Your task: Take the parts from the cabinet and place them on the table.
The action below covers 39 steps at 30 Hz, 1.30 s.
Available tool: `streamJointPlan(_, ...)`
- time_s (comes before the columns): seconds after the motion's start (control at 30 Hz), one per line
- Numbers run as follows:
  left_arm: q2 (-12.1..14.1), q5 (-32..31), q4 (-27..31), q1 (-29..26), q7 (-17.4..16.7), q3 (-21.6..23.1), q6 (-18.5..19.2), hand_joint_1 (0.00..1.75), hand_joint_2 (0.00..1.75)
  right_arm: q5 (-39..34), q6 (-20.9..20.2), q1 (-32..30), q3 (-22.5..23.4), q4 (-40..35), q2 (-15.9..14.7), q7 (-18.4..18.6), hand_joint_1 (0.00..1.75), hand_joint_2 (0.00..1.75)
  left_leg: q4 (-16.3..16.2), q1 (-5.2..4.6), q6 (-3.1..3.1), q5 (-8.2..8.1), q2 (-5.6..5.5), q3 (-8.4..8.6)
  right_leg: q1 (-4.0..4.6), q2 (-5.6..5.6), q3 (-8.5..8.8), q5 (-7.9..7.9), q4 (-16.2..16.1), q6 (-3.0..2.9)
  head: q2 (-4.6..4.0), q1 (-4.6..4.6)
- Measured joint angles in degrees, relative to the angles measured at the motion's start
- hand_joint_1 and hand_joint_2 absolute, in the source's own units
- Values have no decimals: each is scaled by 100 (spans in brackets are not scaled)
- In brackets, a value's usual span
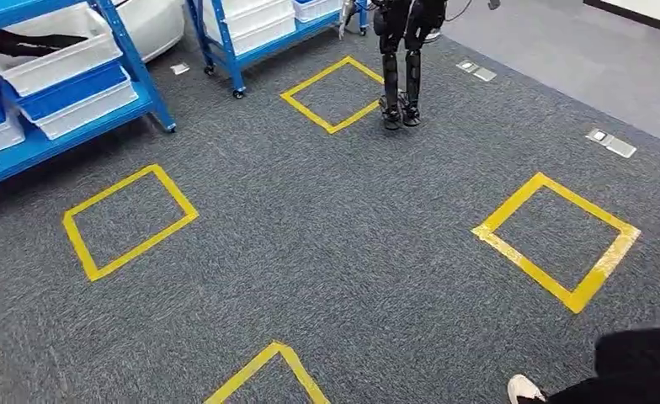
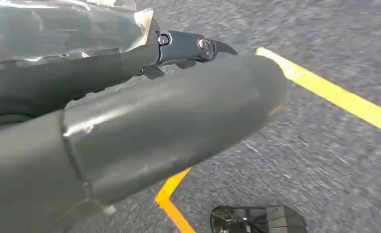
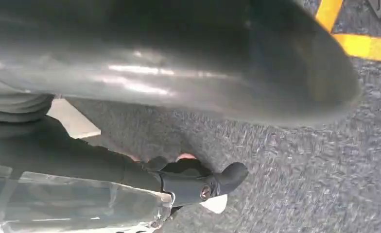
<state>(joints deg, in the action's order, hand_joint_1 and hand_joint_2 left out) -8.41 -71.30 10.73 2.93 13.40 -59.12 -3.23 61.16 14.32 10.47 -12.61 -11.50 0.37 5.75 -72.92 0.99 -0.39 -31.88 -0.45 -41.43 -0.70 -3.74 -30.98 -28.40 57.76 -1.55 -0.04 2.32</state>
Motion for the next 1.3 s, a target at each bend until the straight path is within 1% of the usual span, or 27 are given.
streamJointPlan(0.07,4,-2,0,2,-33,0,-11,0,0,6,-17,0,0,0,17,-9,0,0,821,-8,42,408,116,443,8,-101,30,-19,-1,14,0,2)
streamJointPlan(0.1,4,-2,0,18,-57,0,-39,0,0,9,-37,0,0,0,33,-13,0,0,1445,-47,111,556,495,801,28,-166,69,-49,-2,49,0,7)
streamJointPlan(0.27,4,-2,0,34,-61,0,-44,0,0,9,-44,-5,0,0,41,-13,0,0,1482,-87,106,511,531,806,64,-188,71,-64,4,68,0,-2)
streamJointPlan(0.3,4,-2,0,42,-63,0,-53,0,0,13,-57,-7,0,2,41,-13,0,0,1485,-91,135,534,433,807,84,-232,72,-76,0,94,0,-15)
streamJointPlan(0.33,2,-2,0,45,-63,2,-61,0,0,18,-66,-7,0,2,44,-13,0,0,1480,-97,142,533,411,798,75,-246,79,-76,-1,97,0,-26)
streamJointPlan(0.37,-7,-26,-2,15,-63,2,-87,0,0,28,-111,-6,2,0,90,-20,0,0,1624,-28,270,624,177,869,108,-319,96,-132,-2,211,0,-28)
streamJointPlan(0.4,-9,-61,-2,57,-61,11,-96,0,0,48,-116,-48,2,0,87,-26,0,0,1660,-41,312,656,21,871,47,257,-251,-522,822,154,0,-72)
streamJointPlan(0.47,-9,-63,-2,63,-61,46,-96,0,0,50,-120,-104,2,11,81,-26,0,0,1655,-42,314,658,-145,859,16,329,-686,-812,1662,154,0,-72)
streamJointPlan(0.5,-11,-63,-4,56,-61,59,-94,0,0,50,-120,-132,2,18,79,-26,0,0,1653,-41,313,658,-228,861,9,339,-768,-791,1783,199,0,-72)
streamJointPlan(0.53,-15,-68,-4,49,-61,66,-94,0,0,50,-120,-141,4,22,74,-26,0,0,1648,-39,310,657,-321,862,-11,344,-697,-647,1577,280,0,-74)
streamJointPlan(0.6,-24,-70,-4,50,-61,85,-92,0,0,52,-118,-127,7,22,68,-26,0,0,1622,-24,280,646,-483,877,-75,434,-245,-190,579,441,0,-70)
streamJointPlan(0.63,-24,-70,-4,51,-61,90,-92,0,0,52,-118,-125,7,22,63,-26,0,0,1592,-21,245,628,-545,867,-124,640,-25,-18,93,488,0,-77)
streamJointPlan(0.67,-20,-70,-4,52,-61,90,-92,0,0,52,-118,-130,7,26,68,-26,0,0,1552,-60,191,603,-601,856,-86,740,-30,-23,50,428,0,-80)
streamJointPlan(0.7,-18,-70,-4,49,-61,90,-92,0,0,52,-118,-126,7,26,74,-26,0,0,1547,-52,165,594,-650,843,-85,659,-13,-3,31,354,0,-85)
streamJointPlan(0.77,-18,-70,-4,26,-61,92,-92,0,0,52,-118,-124,7,26,83,-26,0,0,1581,-25,112,627,-713,815,-42,577,23,4,40,273,0,-76)
streamJointPlan(0.8,-11,-70,-4,12,-61,92,-92,0,0,50,-118,-121,7,26,83,-26,0,0,1572,-10,82,627,-764,798,-87,518,24,29,18,228,0,-81)
streamJointPlan(0.83,-13,-72,-7,3,-61,96,-92,0,0,59,-118,-101,7,26,79,-26,0,0,1485,-4,67,560,-526,775,-99,462,30,50,4,188,0,-74)
streamJointPlan(0.87,-20,-72,-7,9,-61,96,-87,0,0,63,-118,-100,7,26,85,-33,0,0,1237,-27,48,386,-223,659,-90,417,33,34,4,147,0,-33)
streamJointPlan(0.93,-20,-74,-7,55,-61,103,-85,0,0,81,-136,-136,7,26,87,-35,0,0,319,-20,10,-80,-52,192,-56,250,40,10,4,85,0,-22)
streamJointPlan(0.97,-20,-76,-7,56,-63,105,-81,0,0,103,-153,-155,7,28,85,-35,0,0,-109,-20,-3,-225,-34,-33,-44,161,39,0,6,70,0,-22)
streamJointPlan(1.0,-20,-79,-7,48,-70,105,-70,0,0,116,-157,-165,7,31,83,-31,0,0,-291,-17,-7,-222,-27,-138,-40,86,41,-7,6,62,0,-22)
streamJointPlan(1.03,-20,-79,-7,36,-83,105,-59,0,0,118,-164,-164,7,33,83,-9,0,0,-200,-16,-2,-97,-13,-104,-37,27,48,-15,6,54,0,-22)
streamJointPlan(1.1,-13,-81,-7,28,-96,103,-53,0,0,127,-177,-157,7,31,92,4,0,0,536,-18,28,335,65,272,-36,-83,84,-41,6,60,0,-20)
streamJointPlan(1.13,-7,-81,-7,39,-96,105,-50,0,0,140,-184,-157,7,31,96,11,0,0,1155,-32,71,594,271,618,-29,-151,122,-67,6,79,0,-18)
streamJointPlan(1.17,-4,-83,-7,61,-96,105,-48,0,0,140,-190,-164,7,31,98,13,0,0,1461,-101,87,553,638,771,30,-205,144,-103,11,114,0,-22)
streamJointPlan(1.2,0,-90,-7,82,-96,105,-44,0,0,140,-197,-161,7,33,101,13,0,0,1456,-99,124,568,509,763,61,-262,144,-125,7,151,0,-35)
streamJointPlan(1.3,2,-105,-7,76,-96,105,-35,0,0,144,-197,-147,7,31,105,4,0,0,1494,-138,186,576,290,744,84,-470,226,-143,-44,220,0,-44)
